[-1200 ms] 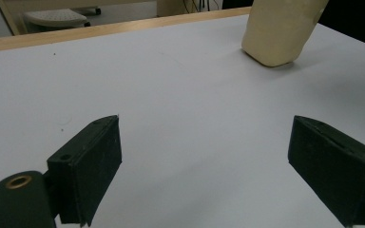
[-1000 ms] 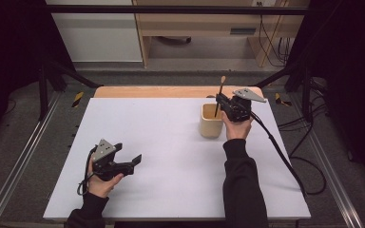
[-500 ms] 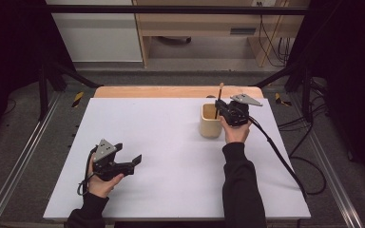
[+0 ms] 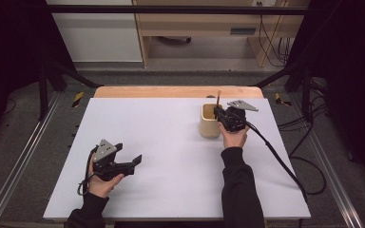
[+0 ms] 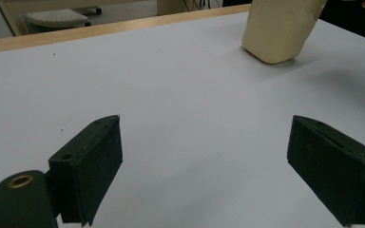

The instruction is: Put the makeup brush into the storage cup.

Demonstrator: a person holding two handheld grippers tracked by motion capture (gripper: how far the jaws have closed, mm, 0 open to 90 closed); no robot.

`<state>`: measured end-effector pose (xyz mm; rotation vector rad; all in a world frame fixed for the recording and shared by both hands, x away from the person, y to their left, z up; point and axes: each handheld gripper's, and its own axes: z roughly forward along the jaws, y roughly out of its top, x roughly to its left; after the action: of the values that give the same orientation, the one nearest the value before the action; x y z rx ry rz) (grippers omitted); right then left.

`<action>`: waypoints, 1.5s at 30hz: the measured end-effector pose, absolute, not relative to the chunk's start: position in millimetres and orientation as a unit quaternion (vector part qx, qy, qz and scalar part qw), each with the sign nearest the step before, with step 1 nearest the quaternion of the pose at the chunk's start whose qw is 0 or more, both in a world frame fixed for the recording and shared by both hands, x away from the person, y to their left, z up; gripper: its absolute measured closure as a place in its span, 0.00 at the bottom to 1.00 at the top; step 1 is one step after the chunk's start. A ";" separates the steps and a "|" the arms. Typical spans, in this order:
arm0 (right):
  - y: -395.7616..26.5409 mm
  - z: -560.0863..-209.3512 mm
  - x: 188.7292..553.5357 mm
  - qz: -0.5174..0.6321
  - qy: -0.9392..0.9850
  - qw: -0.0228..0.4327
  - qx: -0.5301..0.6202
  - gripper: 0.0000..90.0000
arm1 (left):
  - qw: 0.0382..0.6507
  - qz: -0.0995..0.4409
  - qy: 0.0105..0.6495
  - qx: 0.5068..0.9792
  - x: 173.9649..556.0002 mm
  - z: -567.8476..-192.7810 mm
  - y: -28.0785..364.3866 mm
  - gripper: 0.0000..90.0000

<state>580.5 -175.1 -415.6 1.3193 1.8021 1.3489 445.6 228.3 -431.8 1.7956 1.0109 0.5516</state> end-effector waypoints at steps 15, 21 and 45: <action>-175.3 -415.2 573.4 0.491 0.680 0.257 0.480 0.90 | 0.479 0.226 0.414 0.740 445.8 -432.6 227.2 0.12; -181.7 -412.2 566.1 0.497 0.676 0.258 0.478 0.87 | 0.480 0.226 0.415 0.739 445.7 -432.5 227.4 0.12; -208.3 -399.5 476.0 0.528 0.705 0.248 0.402 0.34 | 0.478 0.227 0.415 0.740 445.0 -432.3 227.7 0.11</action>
<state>476.0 -208.3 -399.5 1.0959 1.9223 1.4391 445.0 227.7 -432.3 1.8072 1.0139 0.5553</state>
